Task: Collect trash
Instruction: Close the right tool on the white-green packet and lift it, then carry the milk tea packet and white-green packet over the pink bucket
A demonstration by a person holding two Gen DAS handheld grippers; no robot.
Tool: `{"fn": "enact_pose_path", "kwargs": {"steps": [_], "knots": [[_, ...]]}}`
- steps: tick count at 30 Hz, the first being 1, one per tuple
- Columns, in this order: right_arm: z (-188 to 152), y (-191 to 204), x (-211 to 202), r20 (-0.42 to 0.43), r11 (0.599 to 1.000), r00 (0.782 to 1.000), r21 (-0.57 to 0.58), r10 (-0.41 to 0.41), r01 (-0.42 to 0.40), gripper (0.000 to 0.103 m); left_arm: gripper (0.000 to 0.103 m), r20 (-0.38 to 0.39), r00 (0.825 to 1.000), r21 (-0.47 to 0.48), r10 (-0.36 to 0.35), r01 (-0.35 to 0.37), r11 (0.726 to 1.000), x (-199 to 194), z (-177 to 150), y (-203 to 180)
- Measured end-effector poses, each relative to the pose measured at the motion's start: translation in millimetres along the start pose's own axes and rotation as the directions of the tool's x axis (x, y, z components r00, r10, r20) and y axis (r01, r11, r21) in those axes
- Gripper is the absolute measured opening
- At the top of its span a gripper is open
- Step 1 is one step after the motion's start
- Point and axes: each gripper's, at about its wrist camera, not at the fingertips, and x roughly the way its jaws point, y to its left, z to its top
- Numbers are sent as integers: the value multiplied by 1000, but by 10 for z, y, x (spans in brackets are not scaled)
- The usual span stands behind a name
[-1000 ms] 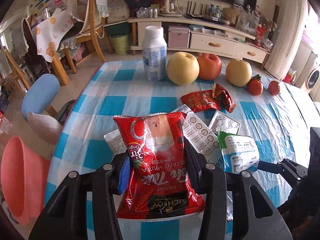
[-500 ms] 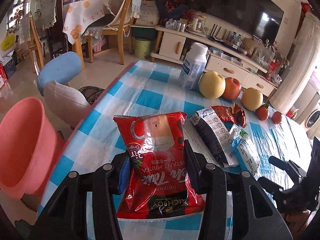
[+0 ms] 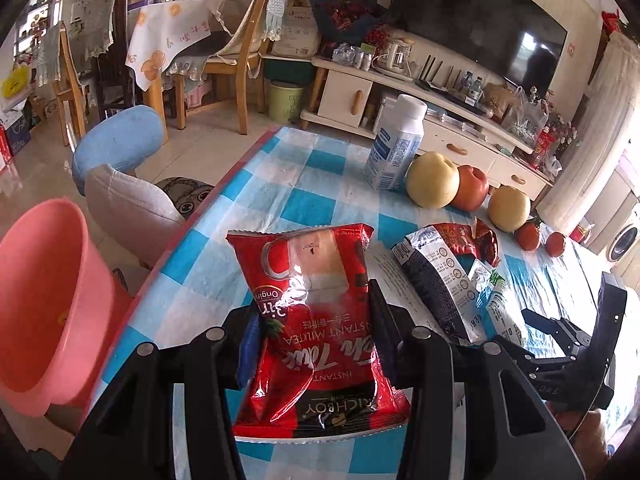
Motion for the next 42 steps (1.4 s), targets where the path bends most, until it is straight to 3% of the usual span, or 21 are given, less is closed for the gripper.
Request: {"fn": "enact_pose_path", "kwargs": {"steps": [1, 5, 9, 16, 27, 34, 42], "knots": [[0, 13, 0, -4, 1000, 1000, 1, 11, -11, 74, 48, 3, 1000, 1, -1, 1, 1000, 0, 2, -1], [-1, 79, -6, -2, 1000, 1000, -24, -7, 7, 67, 48, 17, 1000, 6, -4, 4, 1000, -5, 32, 8], [-19, 132, -35, 10, 998, 999, -47, -35, 35, 53, 48, 40, 999, 7, 5, -5, 1000, -28, 65, 45], [-41, 142, -108, 47, 995, 995, -40, -89, 91, 42, 48, 74, 997, 7, -16, 15, 1000, -76, 119, 90], [-15, 226, -460, 166, 982, 968, 21, -187, 186, 40, 49, 148, 989, -52, -15, 23, 998, -259, 195, 337], [69, 520, -721, 224, 990, 964, 34, -141, 137, 40, 49, 189, 982, -94, 19, -1, 996, -419, 209, 535], [209, 1062, -779, 234, 999, 971, -15, -46, 51, 40, 49, 232, 970, -152, 69, -34, 988, -596, 239, 815]]}}
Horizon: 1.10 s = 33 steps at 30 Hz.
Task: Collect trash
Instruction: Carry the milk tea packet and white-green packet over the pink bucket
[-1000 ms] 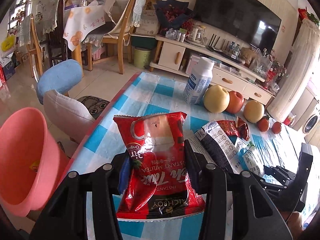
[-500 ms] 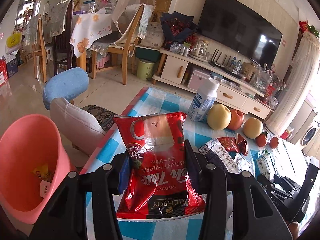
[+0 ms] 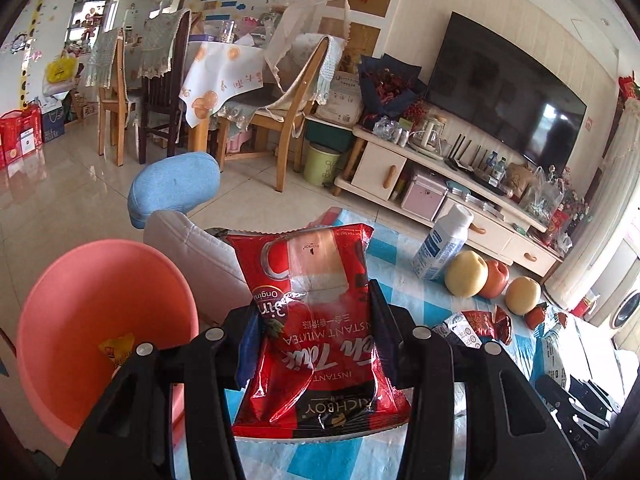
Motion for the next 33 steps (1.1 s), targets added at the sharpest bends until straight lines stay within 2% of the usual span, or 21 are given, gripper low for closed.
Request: {"fn": "enact_pose_path", "kwargs": {"steps": [4, 16, 25, 33], "knots": [[83, 309, 20, -1, 998, 998, -10, 60, -60, 40, 49, 20, 999, -20, 25, -24, 1000, -79, 48, 155], [394, 1541, 161, -27, 962, 977, -171, 213, -214, 40, 49, 62, 990, -141, 124, -114, 983, -282, 185, 862], [572, 2359, 439, -83, 916, 942, -223, 324, -335, 40, 49, 48, 976, -272, 211, -191, 943, -382, 228, 1556], [629, 2851, 689, -116, 889, 928, -266, 353, -372, 40, 49, 14, 968, -337, 250, -231, 913, -384, 186, 2010]]}}
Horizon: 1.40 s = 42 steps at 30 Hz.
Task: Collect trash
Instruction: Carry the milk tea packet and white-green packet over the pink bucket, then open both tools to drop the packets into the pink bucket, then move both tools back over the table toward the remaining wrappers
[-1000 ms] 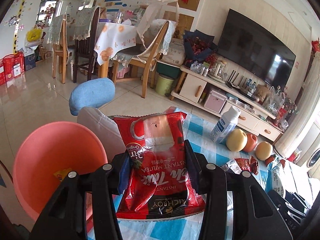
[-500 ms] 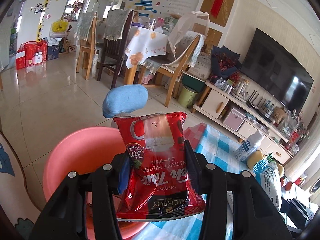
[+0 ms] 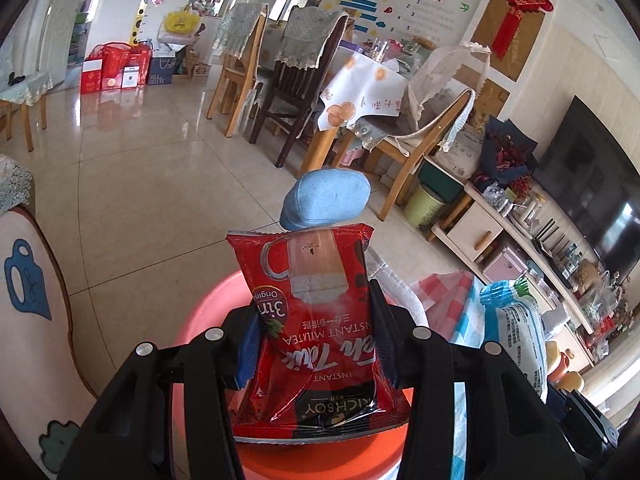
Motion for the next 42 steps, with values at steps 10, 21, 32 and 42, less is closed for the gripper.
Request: {"fn": "enact_pose_path", "kwargs": {"steps": [10, 21, 32, 42], "knots": [[-103, 21, 314, -45, 1000, 999, 22, 8, -7, 64, 95, 4, 986, 55, 167, -167, 984, 118, 2, 26], [-352, -210, -214, 38, 990, 991, 62, -128, 125, 92, 96, 30, 964, 197, 263, -263, 944, 76, -100, -303], [-674, -388, -520, 28, 971, 971, 36, -237, 236, 93, 96, 83, 964, 394, 252, -264, 880, 49, -296, -964], [-891, -554, -714, 24, 960, 960, 32, -281, 280, 95, 96, 89, 971, 442, 221, -238, 865, 35, -425, -1212]]}}
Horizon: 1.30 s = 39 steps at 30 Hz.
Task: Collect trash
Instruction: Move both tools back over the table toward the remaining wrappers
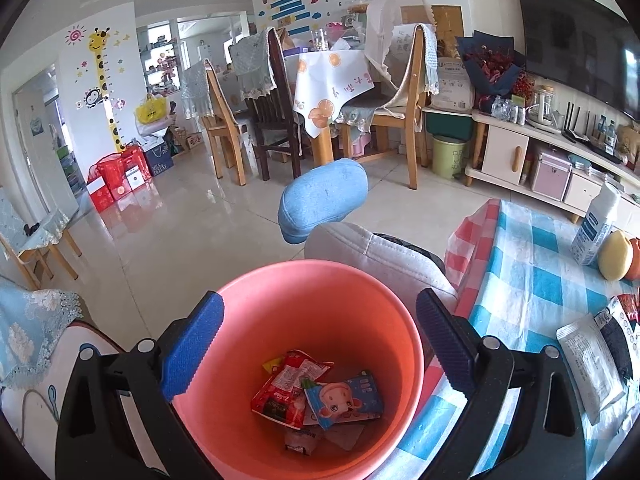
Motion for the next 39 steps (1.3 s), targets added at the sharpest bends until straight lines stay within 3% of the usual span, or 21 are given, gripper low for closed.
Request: {"fn": "enact_pose_path", "kwargs": {"steps": [23, 36, 39], "knots": [[-370, -650, -247, -3, 994, 996, 64, -92, 92, 96, 96, 42, 997, 144, -63, 57, 988, -223, -93, -666], [-580, -1311, -433, 2, 970, 990, 200, -143, 140, 96, 96, 62, 996, 247, -68, 51, 968, -320, -172, -1014], [-619, -1470, -481, 4, 962, 987, 227, -158, 153, 96, 96, 59, 994, 246, -96, 78, 966, -348, -186, -1054]]}}
